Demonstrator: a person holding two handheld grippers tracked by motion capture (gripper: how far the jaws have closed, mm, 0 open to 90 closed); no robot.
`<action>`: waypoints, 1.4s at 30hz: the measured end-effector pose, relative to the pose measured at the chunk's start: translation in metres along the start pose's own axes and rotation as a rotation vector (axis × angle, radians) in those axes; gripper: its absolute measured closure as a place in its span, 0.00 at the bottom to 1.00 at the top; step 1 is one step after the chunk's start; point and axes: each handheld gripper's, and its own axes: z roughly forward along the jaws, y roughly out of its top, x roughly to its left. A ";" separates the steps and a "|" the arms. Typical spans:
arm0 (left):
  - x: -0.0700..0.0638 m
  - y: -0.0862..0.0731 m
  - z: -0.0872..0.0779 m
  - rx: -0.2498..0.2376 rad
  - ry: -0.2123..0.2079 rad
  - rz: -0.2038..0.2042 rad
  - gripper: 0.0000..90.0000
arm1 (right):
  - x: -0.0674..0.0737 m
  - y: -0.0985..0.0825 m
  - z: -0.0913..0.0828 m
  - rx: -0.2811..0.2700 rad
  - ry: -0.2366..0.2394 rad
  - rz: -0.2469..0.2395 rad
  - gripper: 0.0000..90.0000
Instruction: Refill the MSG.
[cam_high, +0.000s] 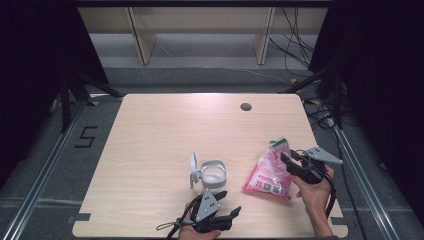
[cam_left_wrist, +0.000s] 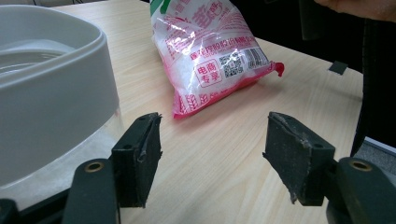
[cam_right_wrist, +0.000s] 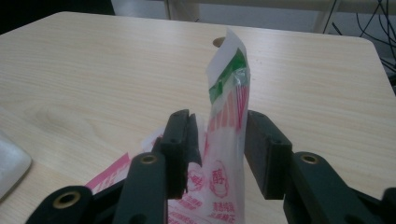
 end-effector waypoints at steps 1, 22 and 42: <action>0.000 0.000 -0.001 0.008 0.011 0.004 0.39 | 0.001 -0.001 -0.001 0.001 -0.007 0.020 0.65; 0.004 0.001 -0.012 -0.003 0.027 0.001 0.40 | 0.006 -0.002 -0.018 -0.054 0.009 0.049 0.55; 0.015 0.005 -0.040 -0.032 0.049 0.006 0.43 | 0.043 -0.012 -0.018 -0.013 0.137 0.012 0.49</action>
